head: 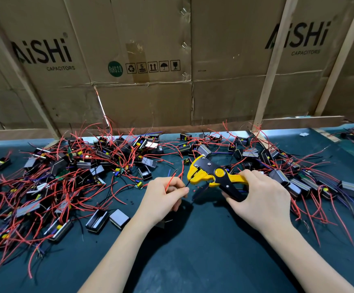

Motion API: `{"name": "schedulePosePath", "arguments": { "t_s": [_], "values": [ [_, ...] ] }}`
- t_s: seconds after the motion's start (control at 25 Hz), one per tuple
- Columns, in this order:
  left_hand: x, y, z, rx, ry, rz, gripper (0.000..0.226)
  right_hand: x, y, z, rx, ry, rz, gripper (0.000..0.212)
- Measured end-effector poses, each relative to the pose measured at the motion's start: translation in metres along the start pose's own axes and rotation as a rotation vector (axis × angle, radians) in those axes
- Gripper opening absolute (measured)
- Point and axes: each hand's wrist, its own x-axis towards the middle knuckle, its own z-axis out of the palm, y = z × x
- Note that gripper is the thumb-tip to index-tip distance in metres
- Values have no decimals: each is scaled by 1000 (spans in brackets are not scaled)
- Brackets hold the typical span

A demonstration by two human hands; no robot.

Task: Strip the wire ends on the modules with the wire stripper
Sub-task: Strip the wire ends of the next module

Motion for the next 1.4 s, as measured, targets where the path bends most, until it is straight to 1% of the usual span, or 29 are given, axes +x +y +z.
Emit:
{"name": "schedulePosePath", "arguments": {
  "t_s": [0.24, 0.56, 0.68, 0.88, 1.0, 1.08, 1.2, 1.32, 1.4],
  "values": [
    [-1, 0, -1, 20, -8, -4, 24, 0, -1, -1, 14, 13, -10, 43],
    [0, -3, -1, 24, -18, 9, 25, 1, -1, -1, -11, -34, 22, 41],
    [0, -4, -1, 14, -30, 10, 25, 2, 1, -2, -17, -79, 38, 38],
    [-1, -3, -2, -6, -35, 17, 21, -2, -4, 1, -26, -17, 5, 40],
    [0, -4, -2, 24, -27, 15, 21, -2, 0, 5, -63, -2, -33, 51],
    [-2, 0, -1, -50, -22, 5, 22, 0, 7, 7, -73, 11, 4, 55],
    [0, 7, -2, -281, 6, -61, 28, 1, 13, 9, -50, -10, 94, 58],
    [-1, 7, -1, -284, 31, -28, 29, 2, 14, 9, -30, -6, 108, 57],
    [-1, 6, -1, -230, 42, -15, 39, 2, 13, 9, -3, 11, 102, 56]
  ]
}}
